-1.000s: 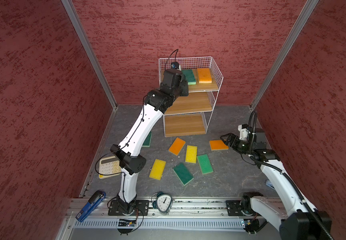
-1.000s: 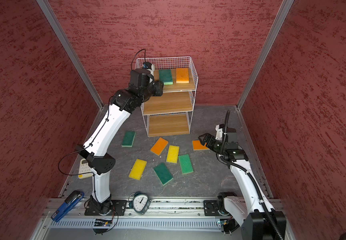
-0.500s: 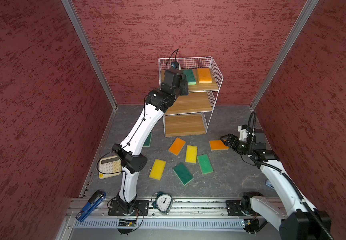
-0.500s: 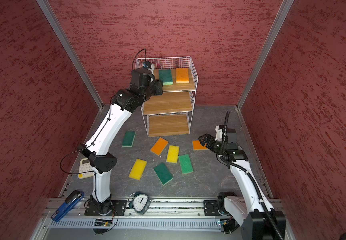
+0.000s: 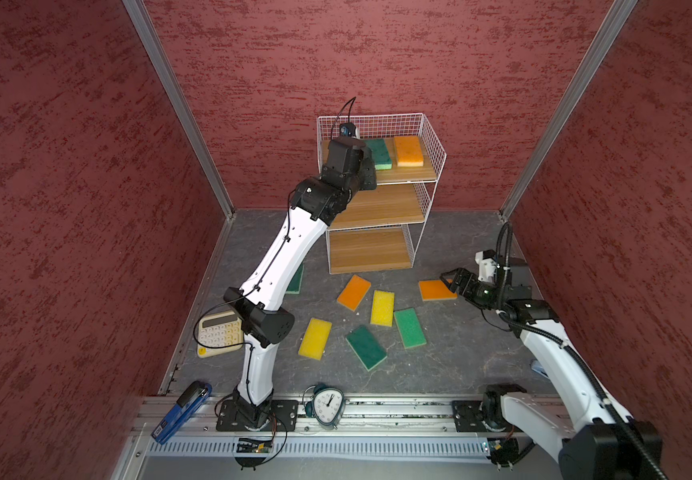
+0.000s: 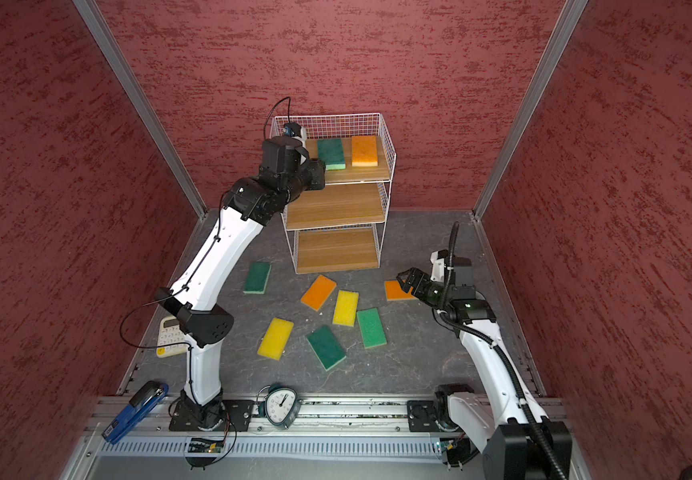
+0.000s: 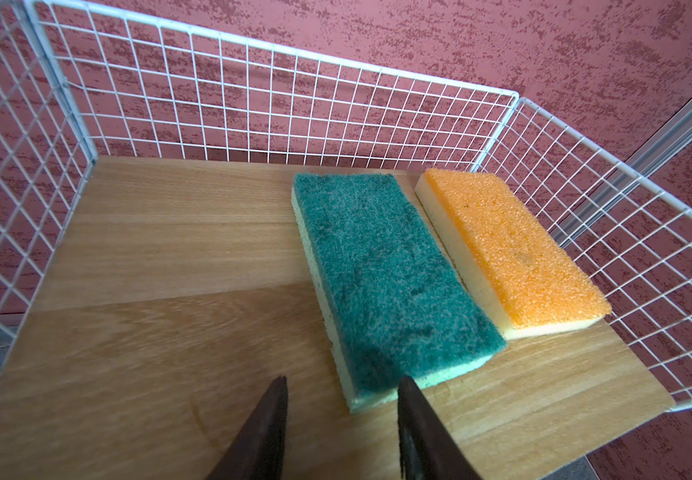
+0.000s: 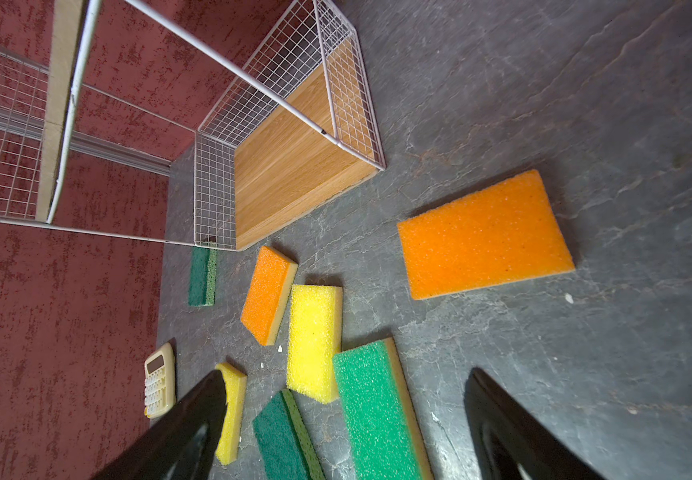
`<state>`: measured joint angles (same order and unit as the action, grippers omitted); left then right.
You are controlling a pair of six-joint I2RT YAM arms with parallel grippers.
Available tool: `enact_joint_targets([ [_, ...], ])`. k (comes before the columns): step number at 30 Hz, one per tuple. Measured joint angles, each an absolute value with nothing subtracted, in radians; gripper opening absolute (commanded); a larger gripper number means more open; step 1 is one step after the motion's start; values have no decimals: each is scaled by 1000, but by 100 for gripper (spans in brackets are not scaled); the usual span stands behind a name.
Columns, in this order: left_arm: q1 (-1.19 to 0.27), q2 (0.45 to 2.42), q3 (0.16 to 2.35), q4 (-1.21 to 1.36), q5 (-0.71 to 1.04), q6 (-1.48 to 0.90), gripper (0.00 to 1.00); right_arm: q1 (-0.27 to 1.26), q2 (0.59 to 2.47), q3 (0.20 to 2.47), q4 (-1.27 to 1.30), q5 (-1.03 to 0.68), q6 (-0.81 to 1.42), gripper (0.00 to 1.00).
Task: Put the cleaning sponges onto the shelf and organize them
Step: 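Raise the left gripper up and back from the placed sponges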
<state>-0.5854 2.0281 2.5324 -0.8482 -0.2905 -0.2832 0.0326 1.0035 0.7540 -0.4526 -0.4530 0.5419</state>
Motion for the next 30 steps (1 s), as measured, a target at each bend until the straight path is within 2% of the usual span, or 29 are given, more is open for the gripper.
enact_joint_targets([
  [20,-577,2029,2532,-863,-351,-226,42,33,1003,754,-452,-453,542,91],
  [30,-576,2031,2529,-848,-306,-187,43,33,1003,754,-452,-453,542,91],
])
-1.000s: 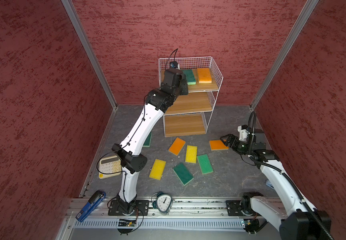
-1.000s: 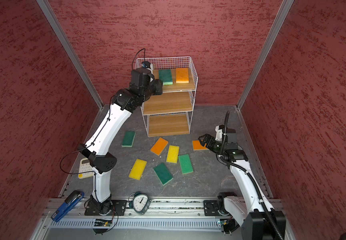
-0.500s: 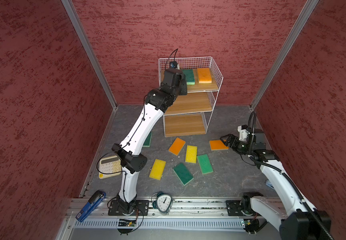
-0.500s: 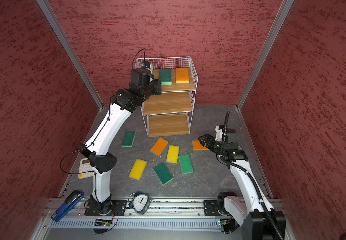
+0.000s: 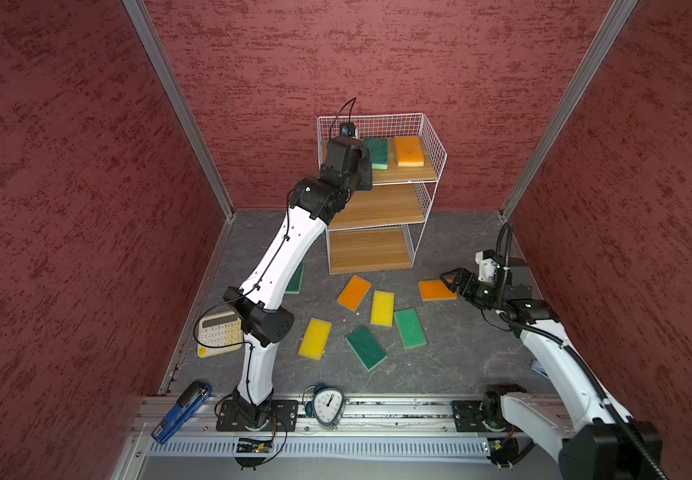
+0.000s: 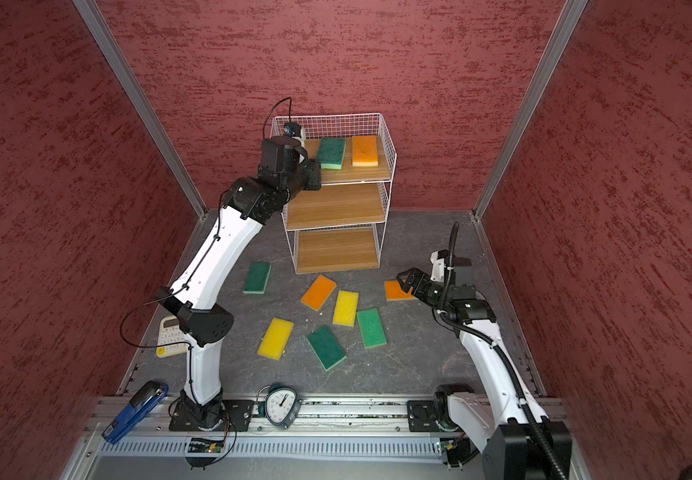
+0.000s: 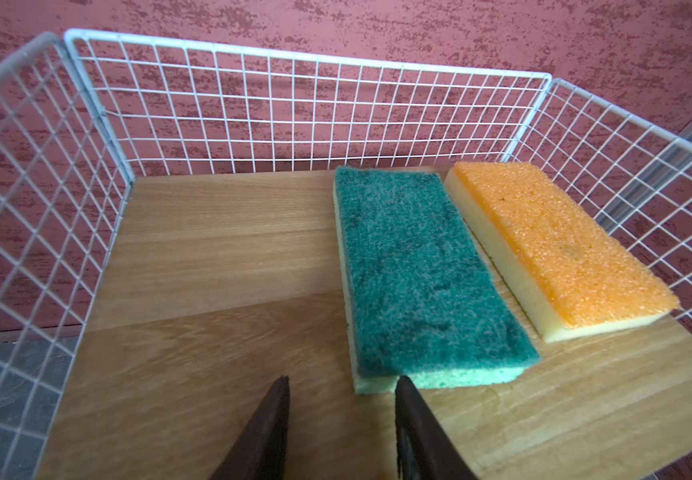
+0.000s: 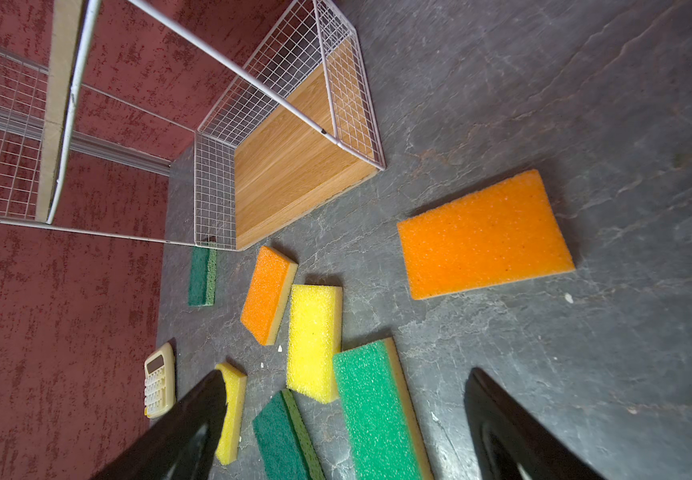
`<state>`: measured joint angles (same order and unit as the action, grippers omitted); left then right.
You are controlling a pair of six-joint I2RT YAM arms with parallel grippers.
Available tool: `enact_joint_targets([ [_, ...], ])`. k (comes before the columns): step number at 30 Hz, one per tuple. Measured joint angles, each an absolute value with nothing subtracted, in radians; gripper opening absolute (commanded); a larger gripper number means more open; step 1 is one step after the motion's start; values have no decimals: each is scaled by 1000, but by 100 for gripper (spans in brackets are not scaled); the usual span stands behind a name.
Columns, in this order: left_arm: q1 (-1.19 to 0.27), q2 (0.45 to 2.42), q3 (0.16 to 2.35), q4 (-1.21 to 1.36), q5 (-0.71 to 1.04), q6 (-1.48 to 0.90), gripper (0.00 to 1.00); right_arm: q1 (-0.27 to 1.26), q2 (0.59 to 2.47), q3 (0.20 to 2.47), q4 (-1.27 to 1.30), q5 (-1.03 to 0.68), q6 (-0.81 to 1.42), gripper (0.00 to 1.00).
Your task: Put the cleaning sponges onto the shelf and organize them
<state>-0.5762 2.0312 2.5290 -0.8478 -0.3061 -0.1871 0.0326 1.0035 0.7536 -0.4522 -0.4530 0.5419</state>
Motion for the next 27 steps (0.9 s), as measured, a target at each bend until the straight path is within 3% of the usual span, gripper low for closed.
enact_joint_targets([
  [13,-537,1905,2270,-611,-99,-170,47,33,1003,754,-453,-453,542,91],
  [27,-524,1905,2262,-581,24,-180,48,33,1000,751,-453,-453,534,91],
])
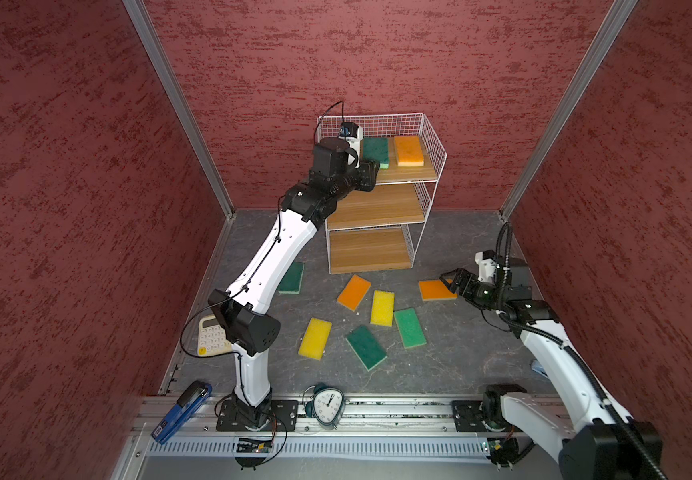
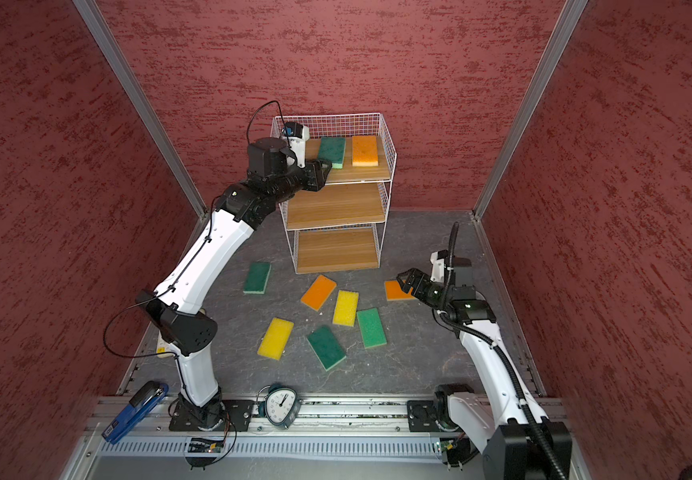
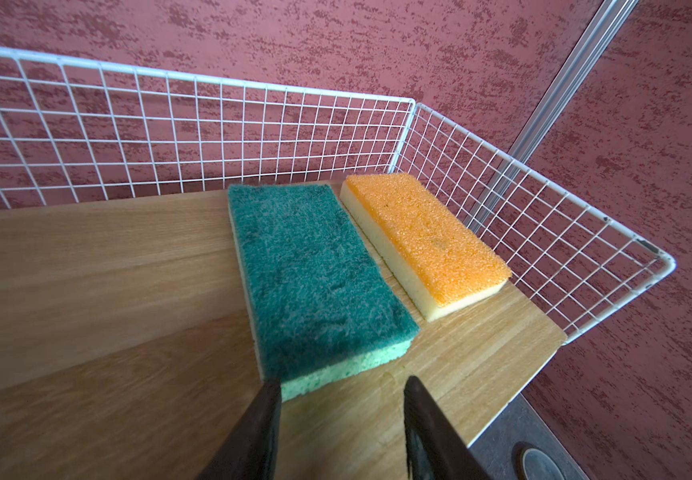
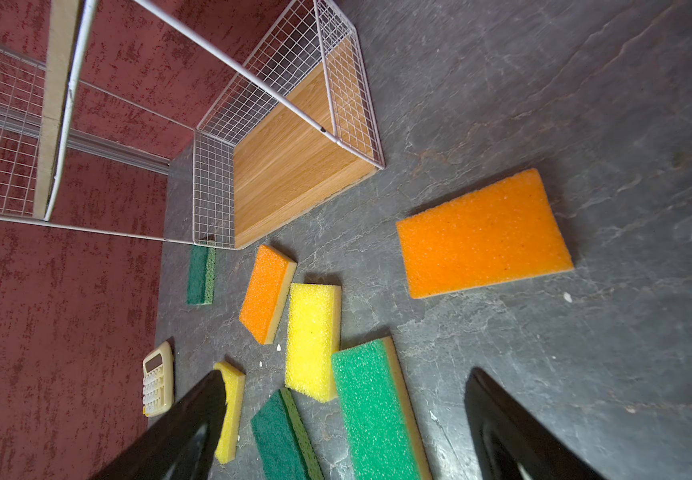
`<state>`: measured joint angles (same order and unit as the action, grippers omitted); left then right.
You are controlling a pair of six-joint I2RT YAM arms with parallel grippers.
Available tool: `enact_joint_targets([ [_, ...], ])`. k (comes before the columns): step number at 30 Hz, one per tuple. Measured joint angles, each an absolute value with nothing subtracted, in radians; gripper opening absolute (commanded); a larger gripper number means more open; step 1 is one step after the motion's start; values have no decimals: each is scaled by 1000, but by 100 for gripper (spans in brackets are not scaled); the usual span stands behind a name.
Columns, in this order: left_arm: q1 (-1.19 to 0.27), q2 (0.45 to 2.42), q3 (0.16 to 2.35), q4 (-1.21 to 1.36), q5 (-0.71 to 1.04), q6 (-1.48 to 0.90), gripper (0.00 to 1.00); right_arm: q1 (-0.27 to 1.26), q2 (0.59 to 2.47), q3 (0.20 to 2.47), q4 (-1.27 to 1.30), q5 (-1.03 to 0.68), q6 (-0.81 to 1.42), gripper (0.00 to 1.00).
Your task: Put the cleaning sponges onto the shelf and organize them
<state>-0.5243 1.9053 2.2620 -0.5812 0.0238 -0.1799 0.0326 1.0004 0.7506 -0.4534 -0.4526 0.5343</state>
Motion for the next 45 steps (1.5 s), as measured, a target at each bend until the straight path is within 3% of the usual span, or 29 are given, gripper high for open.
enact_joint_targets([
  [15,-516,1902,2254,-566,101,-202,48,33,997,736,-453,-452,533,91],
  [30,-514,1784,2077,-504,75,-224,50,33,991,735,-451,-453,534,91],
  [45,-514,1932,2345,-652,-36,-289,55,33,991,735,-451,-453,534,91],
])
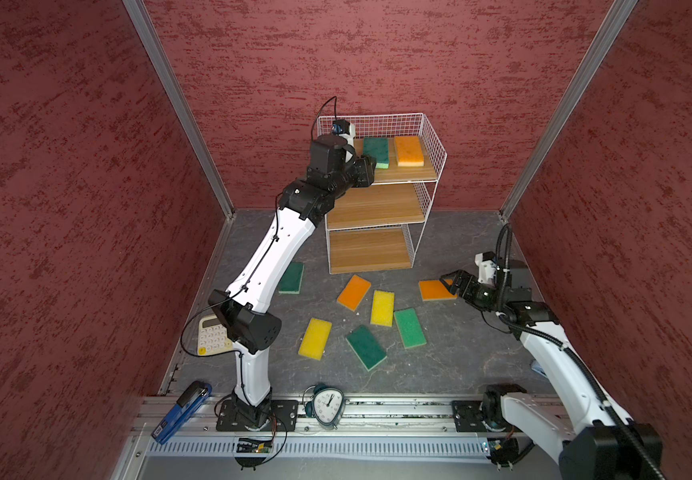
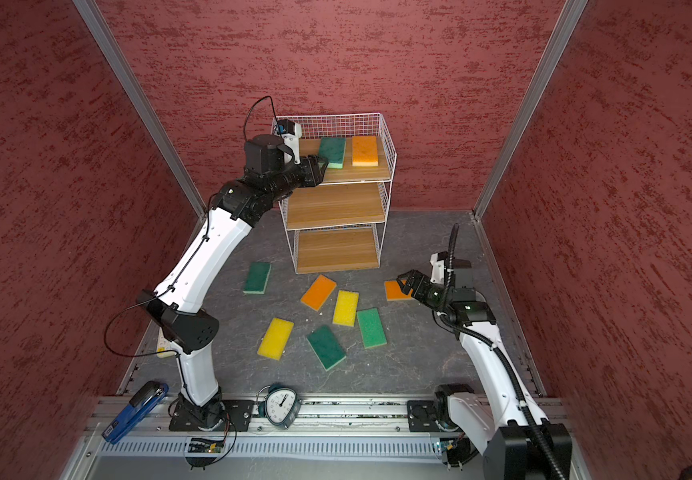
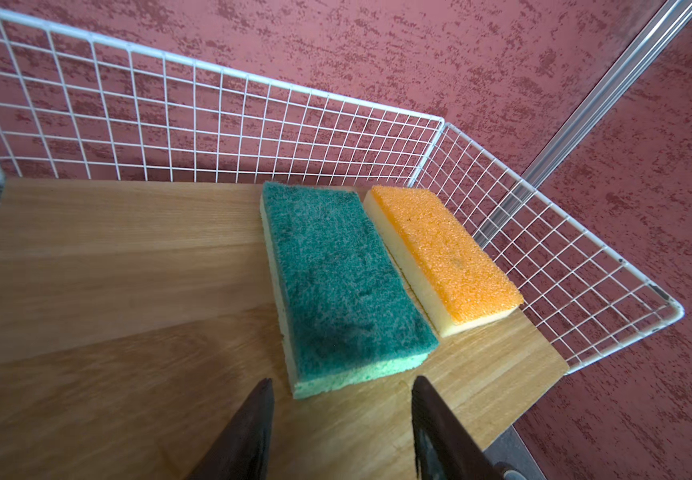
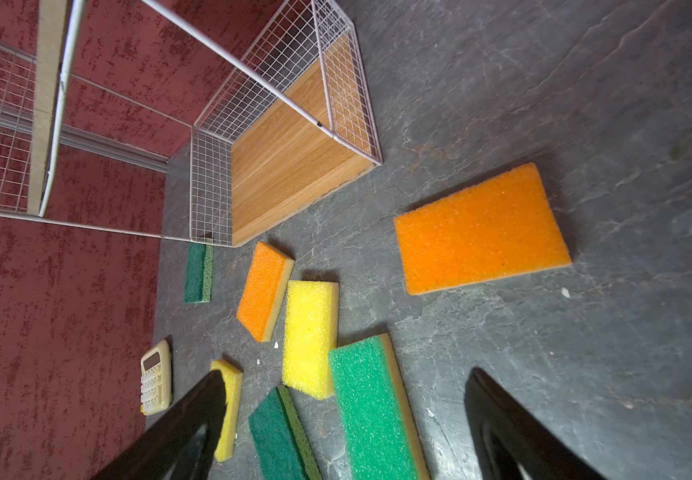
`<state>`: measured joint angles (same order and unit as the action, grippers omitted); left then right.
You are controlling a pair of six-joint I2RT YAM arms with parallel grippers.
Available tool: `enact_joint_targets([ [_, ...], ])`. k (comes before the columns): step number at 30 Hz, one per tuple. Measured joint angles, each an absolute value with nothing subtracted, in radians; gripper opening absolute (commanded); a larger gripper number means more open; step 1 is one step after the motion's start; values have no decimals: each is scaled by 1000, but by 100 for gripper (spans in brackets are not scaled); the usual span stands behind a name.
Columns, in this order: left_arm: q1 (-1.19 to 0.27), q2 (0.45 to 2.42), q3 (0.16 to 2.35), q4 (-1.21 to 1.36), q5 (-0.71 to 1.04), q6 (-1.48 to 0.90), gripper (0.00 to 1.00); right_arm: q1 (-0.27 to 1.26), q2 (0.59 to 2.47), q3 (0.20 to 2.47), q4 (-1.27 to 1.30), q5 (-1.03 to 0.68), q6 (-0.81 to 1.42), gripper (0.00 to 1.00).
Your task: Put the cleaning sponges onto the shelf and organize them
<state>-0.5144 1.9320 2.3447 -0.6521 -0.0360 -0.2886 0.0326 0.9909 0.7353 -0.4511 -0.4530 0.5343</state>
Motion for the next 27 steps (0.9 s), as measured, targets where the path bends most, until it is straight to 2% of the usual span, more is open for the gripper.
enact_joint_targets([
  [7,-508,1955,2391,-684,-21,-318,58,33,991,735,-451,-453,534,91],
  [27,-494,2029,2497,-700,44,-345,57,33,989,720,-449,-453,531,91],
])
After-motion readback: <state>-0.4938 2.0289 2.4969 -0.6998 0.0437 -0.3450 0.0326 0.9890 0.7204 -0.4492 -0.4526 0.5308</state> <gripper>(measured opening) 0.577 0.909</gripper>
